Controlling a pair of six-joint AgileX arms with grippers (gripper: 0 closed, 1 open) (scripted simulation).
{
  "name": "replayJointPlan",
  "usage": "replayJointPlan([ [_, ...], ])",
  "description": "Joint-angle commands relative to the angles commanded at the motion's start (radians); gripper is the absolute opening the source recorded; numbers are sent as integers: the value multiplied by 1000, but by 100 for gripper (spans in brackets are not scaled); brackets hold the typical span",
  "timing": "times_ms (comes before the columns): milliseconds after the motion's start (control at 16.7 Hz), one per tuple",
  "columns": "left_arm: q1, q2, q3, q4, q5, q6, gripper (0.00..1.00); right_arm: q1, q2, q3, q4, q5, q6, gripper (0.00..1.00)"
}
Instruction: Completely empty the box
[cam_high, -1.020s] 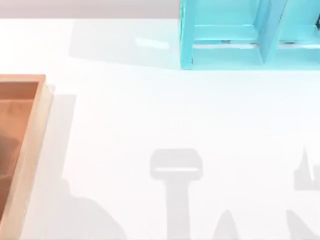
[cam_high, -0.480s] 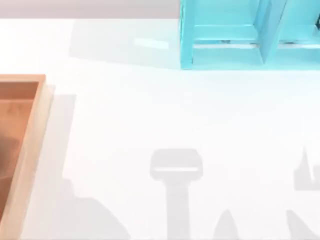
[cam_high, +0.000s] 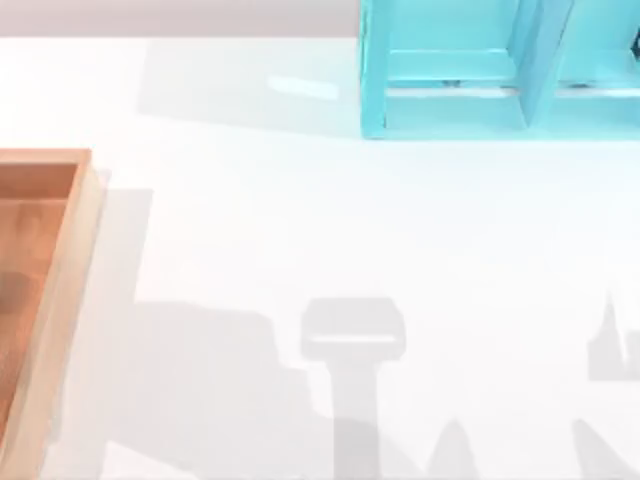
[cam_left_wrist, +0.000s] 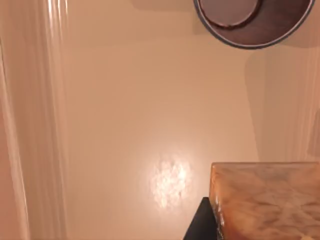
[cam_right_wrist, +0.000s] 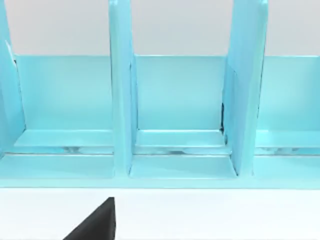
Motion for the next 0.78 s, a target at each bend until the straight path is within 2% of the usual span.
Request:
replayJointPlan([
  [300, 49, -2, 65, -181, 9, 32, 0, 0, 0, 0, 0, 0, 0, 100],
  [780, 20, 36, 103, -208, 16, 13, 0, 0, 0, 0, 0, 0, 0, 100],
])
